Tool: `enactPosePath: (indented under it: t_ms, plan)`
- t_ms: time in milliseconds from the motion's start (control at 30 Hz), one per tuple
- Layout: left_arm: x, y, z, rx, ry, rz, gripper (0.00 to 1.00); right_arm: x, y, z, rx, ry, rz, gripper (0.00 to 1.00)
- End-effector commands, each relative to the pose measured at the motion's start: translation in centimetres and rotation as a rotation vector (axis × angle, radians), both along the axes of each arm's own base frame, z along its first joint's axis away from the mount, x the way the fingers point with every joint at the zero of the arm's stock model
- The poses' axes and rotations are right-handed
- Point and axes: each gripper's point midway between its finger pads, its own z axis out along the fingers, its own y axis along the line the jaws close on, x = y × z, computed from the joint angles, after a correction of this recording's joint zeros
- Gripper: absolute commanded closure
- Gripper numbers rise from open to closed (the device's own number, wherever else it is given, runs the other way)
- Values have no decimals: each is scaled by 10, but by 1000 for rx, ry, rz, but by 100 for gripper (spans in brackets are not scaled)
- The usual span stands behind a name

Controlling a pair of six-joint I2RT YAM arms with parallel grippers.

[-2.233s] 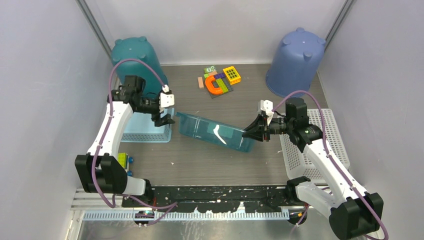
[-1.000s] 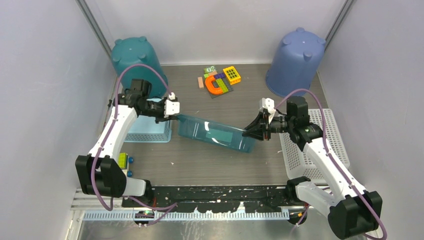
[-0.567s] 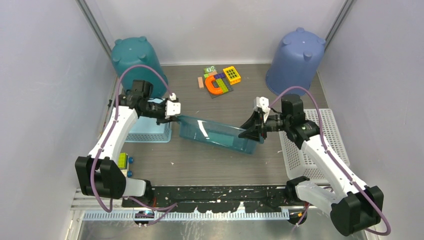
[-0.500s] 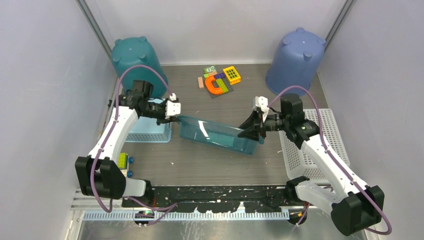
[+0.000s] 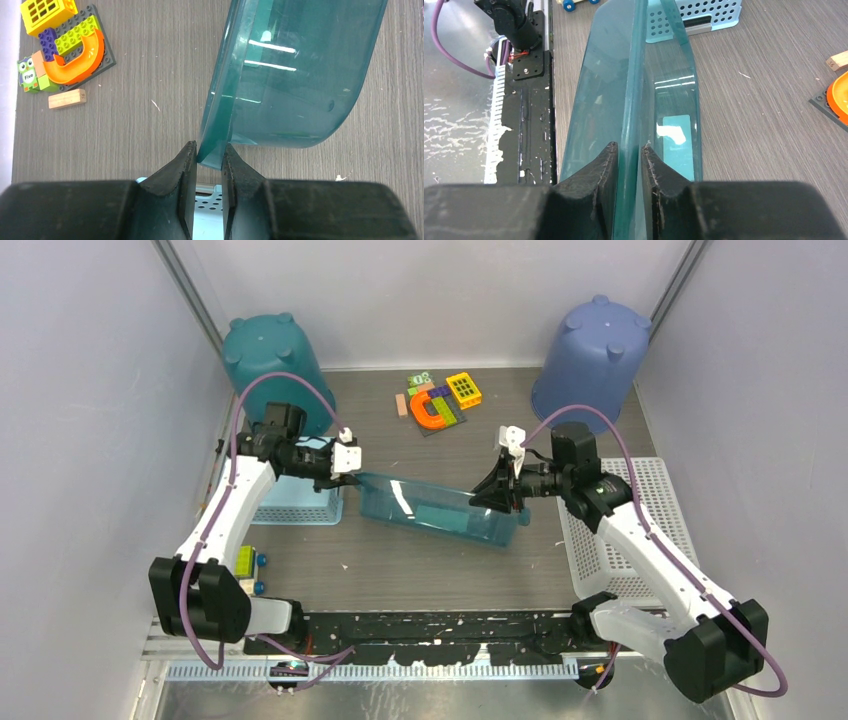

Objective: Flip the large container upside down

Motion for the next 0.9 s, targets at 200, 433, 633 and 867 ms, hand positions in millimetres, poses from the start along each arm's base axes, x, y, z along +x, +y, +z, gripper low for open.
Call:
enactPosePath:
  t_ms: [200, 433, 633, 867]
  plan:
    - [-15, -10, 8, -65, 44, -8, 86, 6, 1, 13, -2, -55, -34, 82]
    - [-13, -10, 12, -76, 34, 9, 83, 0, -1, 10, -3, -51, -24, 88]
    - [-6, -11, 17, -99, 30, 51, 67, -4, 0, 11, 7, -29, -17, 93]
    - [4, -13, 25, -152, 31, 138, 32, -5, 1, 9, 18, 17, -16, 95]
